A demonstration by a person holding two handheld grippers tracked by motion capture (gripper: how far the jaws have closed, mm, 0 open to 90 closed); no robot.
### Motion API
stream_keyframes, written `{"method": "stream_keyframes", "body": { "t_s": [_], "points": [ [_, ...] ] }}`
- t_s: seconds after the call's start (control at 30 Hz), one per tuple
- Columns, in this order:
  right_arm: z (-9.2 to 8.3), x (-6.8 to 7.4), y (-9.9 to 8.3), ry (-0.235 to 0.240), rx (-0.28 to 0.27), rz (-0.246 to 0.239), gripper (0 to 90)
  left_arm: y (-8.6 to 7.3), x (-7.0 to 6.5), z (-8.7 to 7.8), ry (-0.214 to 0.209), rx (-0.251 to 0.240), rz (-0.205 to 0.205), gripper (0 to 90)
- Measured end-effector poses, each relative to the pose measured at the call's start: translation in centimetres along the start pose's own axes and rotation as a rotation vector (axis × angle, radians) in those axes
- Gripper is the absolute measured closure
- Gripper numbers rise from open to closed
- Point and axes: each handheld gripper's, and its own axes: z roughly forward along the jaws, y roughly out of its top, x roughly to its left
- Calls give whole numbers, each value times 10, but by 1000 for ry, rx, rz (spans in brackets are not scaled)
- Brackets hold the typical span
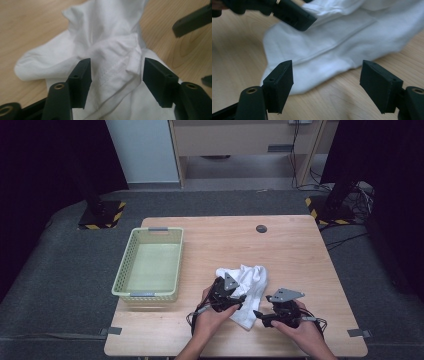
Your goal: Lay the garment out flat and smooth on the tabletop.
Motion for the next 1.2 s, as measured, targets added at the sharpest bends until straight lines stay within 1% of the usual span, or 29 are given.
{"method": "stream_keyframes", "body": {
  "t_s": [0.07, 0.1, 0.17, 0.2, 0.3, 0.33, 0.4, 0.43, 0.47, 0.5, 0.53, 0.57, 0.6, 0.63, 0.67, 0.73, 0.77, 0.83, 0.87, 0.93, 0.97, 1.03, 1.13, 1.2],
  "points": [
    [3, 7, 2, 25, -1, -7, 269, 2, 3, -7, 0, -18, -11, 471],
    [6, 11, 3, 40, 5, -11, 269, 2, 4, -9, 0, -18, -8, 488],
    [12, 19, 3, 51, 17, -24, 259, 1, 6, -11, 4, -21, -5, 516],
    [14, 21, 3, 55, 20, -29, 250, 0, 6, -11, -5, -23, -4, 533],
    [20, 31, 3, 62, 26, -52, 213, -5, 3, -9, -14, -11, 4, 520],
    [21, 33, 3, 63, 25, -55, 205, -7, 1, -8, -16, -8, 15, 502],
    [23, 36, 3, 63, 23, -56, 220, -8, -2, -3, -3, -4, 36, 480],
    [24, 38, 3, 63, 22, -61, 274, -8, -4, -1, 5, -5, 44, 496],
    [26, 40, 2, 60, 23, -85, 317, -8, -5, 1, 11, -4, 50, 539],
    [27, 42, 2, 53, 28, -97, 338, -9, -6, 3, 21, -1, 59, 589],
    [28, 43, 1, 45, 32, -103, 387, -11, -7, 5, 41, 2, 68, 636],
    [29, 44, 0, 45, 30, -108, 443, -12, -7, 5, 44, 3, 69, 698],
    [30, 44, -1, 43, 31, -108, 482, -12, -7, 4, 45, 5, 69, 743],
    [31, 44, -1, 39, 32, -110, 543, -13, -6, 3, 45, 0, 61, 776],
    [31, 43, -1, 35, 23, -114, 614, -12, -5, 0, 41, -7, 58, 799],
    [31, 41, -2, 35, 14, -96, 710, -11, -2, -4, 38, -25, 42, 821],
    [30, 40, -2, 41, 10, -93, 752, -10, 1, -7, 36, -39, 31, 828],
    [26, 37, -2, 31, -1, -84, 805, -9, 5, -10, 30, -55, 14, 835],
    [23, 34, -2, 28, -4, -75, 815, -9, 8, -11, 22, -67, -5, 836],
    [17, 26, -3, 10, -8, -58, 822, -10, 12, -13, 17, -77, -29, 838],
    [13, 20, -3, -1, -11, -44, 824, -10, 13, -13, 19, -77, -32, 844],
    [7, 11, -3, -13, -11, -31, 827, -10, 15, -15, 23, -79, -38, 847],
    [-2, -5, -7, -47, 8, -18, 830, -10, 17, -17, 23, -80, -47, 851],
    [-7, -16, -10, -60, 19, 5, 830, -11, 19, -17, 21, -78, -54, 853]
  ]
}}
